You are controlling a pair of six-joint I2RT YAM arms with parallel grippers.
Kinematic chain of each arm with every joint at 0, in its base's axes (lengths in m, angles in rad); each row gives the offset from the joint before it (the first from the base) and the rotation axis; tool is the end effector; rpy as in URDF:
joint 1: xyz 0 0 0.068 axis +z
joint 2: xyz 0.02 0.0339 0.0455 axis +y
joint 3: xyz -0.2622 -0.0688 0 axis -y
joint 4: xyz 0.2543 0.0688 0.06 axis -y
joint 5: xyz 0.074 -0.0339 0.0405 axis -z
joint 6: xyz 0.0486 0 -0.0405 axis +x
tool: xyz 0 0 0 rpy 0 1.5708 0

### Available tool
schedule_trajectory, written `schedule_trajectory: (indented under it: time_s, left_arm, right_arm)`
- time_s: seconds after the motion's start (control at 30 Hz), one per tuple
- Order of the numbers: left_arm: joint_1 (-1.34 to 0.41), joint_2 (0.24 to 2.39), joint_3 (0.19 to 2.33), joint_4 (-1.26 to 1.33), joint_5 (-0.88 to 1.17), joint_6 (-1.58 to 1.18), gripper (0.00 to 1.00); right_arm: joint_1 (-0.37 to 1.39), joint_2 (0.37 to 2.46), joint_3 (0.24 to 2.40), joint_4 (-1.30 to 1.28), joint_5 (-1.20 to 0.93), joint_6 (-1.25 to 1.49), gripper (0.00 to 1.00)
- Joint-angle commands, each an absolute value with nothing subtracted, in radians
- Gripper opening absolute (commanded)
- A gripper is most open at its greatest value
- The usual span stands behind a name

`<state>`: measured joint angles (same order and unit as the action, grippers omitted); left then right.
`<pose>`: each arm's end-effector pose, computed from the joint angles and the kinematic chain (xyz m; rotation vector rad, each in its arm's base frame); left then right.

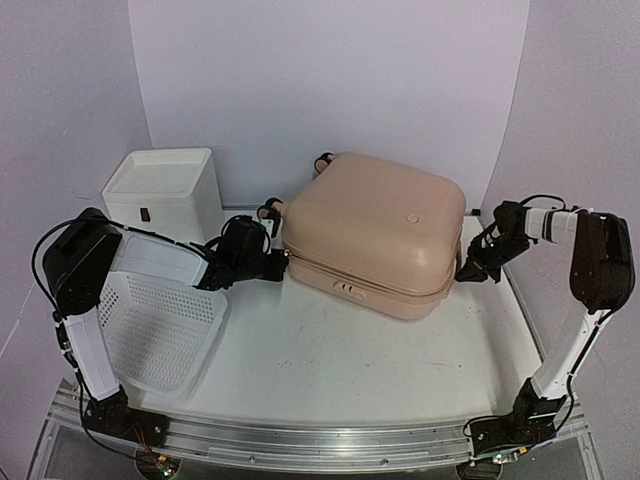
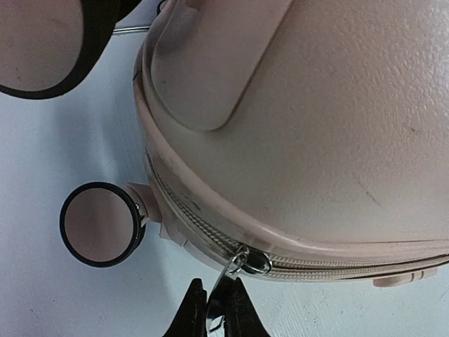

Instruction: Open, take out, and arrange the luggage

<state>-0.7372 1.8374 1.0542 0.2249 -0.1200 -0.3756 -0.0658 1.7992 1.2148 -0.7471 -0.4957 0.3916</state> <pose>0.3114 -0.2749 0.1648 0.3190 2.1472 -0.5246 0.3530 -0.0001 0.1652 0.5692 2.8327 0.7774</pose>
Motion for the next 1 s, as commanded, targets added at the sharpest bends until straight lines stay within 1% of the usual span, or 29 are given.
schedule_trajectory:
  time_s: [0.0, 0.2, 0.23, 0.3, 0.43, 0.6, 0.7, 0.8, 0.83, 0.87, 0.93, 0.97]
  left_arm:
    - [-0.705, 1.778, 1.108, 0.207, -0.035, -0.311, 0.00]
    - [-0.827, 1.762, 1.105, 0.190, 0.026, -0.313, 0.00]
    - [-0.858, 1.759, 1.103, 0.187, 0.021, -0.309, 0.00]
    - [-0.908, 1.751, 1.101, 0.179, 0.010, -0.314, 0.00]
    - [-0.965, 1.731, 1.087, 0.175, 0.011, -0.354, 0.00]
    - [-1.000, 1.708, 1.072, 0.168, 0.016, -0.369, 0.00]
    - [-1.003, 1.692, 1.065, 0.155, 0.011, -0.360, 0.00]
    - [-1.002, 1.681, 1.057, 0.148, 0.010, -0.347, 0.01]
    - [-0.999, 1.677, 1.054, 0.147, 0.010, -0.347, 0.04]
    - [-0.987, 1.672, 1.050, 0.145, 0.024, -0.344, 0.12]
    - [-0.946, 1.650, 1.037, 0.140, 0.110, -0.346, 0.35]
    - [-0.924, 1.633, 1.029, 0.140, 0.145, -0.345, 0.44]
  right_arm:
    - [-0.146, 1.836, 1.216, -0.858, -0.114, 0.312, 0.00]
    - [-0.147, 1.759, 1.245, -0.920, -0.093, 0.282, 0.00]
    - [-0.147, 1.742, 1.252, -0.940, -0.090, 0.280, 0.02]
    - [-0.147, 1.698, 1.262, -0.976, -0.090, 0.274, 0.13]
    - [-0.147, 1.562, 1.273, -1.024, -0.128, 0.255, 0.31]
    - [-0.129, 1.425, 1.305, -1.066, -0.279, 0.231, 0.48]
    - [-0.058, 1.358, 1.325, -1.067, -0.375, 0.182, 0.58]
    - [0.082, 1.327, 1.369, -1.051, -0.438, 0.142, 0.66]
    - [0.111, 1.320, 1.378, -1.032, -0.460, 0.142, 0.67]
    - [0.138, 1.316, 1.387, -1.015, -0.471, 0.147, 0.68]
    - [0.183, 1.315, 1.407, -0.990, -0.502, 0.144, 0.70]
    - [0.208, 1.320, 1.420, -0.987, -0.506, 0.142, 0.71]
